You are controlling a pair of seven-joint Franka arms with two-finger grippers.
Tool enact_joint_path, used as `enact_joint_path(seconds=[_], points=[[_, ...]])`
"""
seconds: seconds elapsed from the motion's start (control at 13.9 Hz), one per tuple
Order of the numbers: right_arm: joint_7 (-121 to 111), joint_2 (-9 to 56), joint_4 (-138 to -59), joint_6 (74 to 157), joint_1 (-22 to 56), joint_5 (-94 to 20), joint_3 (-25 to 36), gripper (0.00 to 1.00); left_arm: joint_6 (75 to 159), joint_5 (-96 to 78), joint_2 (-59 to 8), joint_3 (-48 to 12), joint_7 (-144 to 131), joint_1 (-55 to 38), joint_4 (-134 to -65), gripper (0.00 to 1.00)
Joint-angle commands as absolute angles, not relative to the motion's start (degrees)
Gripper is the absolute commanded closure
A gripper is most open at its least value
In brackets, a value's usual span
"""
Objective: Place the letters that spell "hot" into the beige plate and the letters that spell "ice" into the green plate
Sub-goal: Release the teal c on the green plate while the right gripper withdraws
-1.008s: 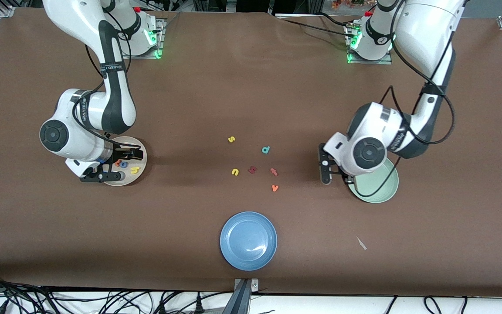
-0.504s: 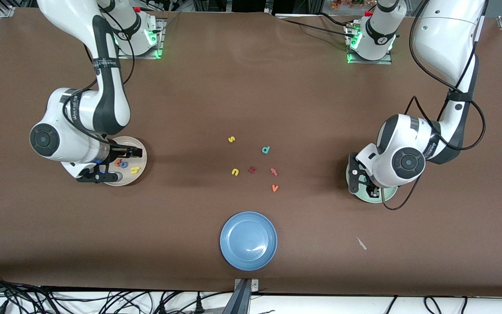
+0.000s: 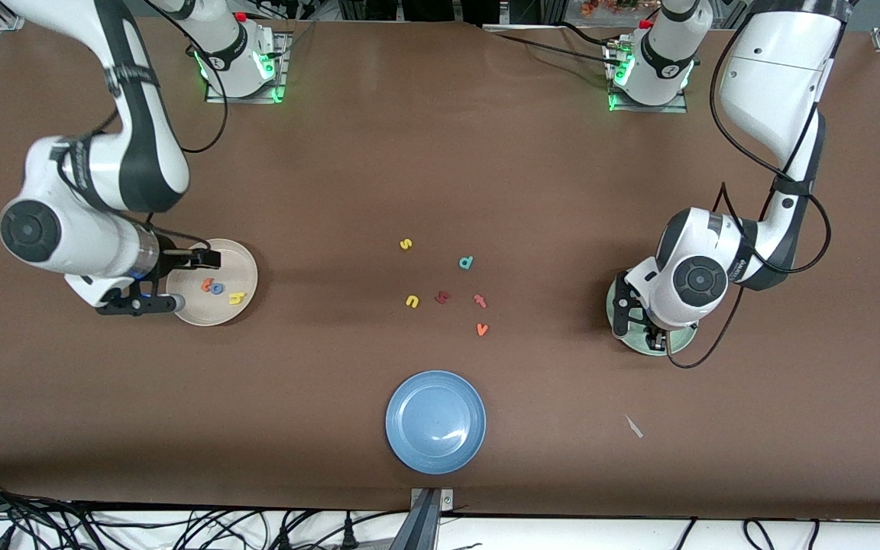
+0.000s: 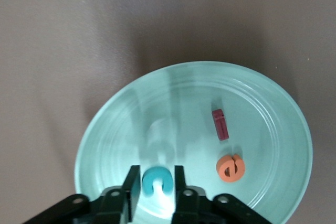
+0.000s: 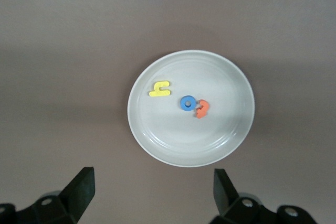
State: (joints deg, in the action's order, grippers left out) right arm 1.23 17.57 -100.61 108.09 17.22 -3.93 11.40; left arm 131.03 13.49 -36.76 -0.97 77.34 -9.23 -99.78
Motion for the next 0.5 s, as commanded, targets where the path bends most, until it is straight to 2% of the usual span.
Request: enact_joint_path(seconds=[0.0,0.14,0.43], points=[[2.46,11.80,-101.34,105.57,13.03,-1.85,7.14,0.00,131.14,14.68,-35.16,-0.97,77.17,-9.05,-100.72,0.00],[2.46,8.80,-100.81,101.80,10.03,-1.50,4.14,0.00,128.87,11.71,-33.58,-1.32,75.95,-9.14,-100.11,0.00],[2.20,7.74,-91.34,87.04,9.05,-1.06,4.13,0.00,117.79,3.97,-28.67,-2.28,64.81,-10.11,-98.88,0.00]])
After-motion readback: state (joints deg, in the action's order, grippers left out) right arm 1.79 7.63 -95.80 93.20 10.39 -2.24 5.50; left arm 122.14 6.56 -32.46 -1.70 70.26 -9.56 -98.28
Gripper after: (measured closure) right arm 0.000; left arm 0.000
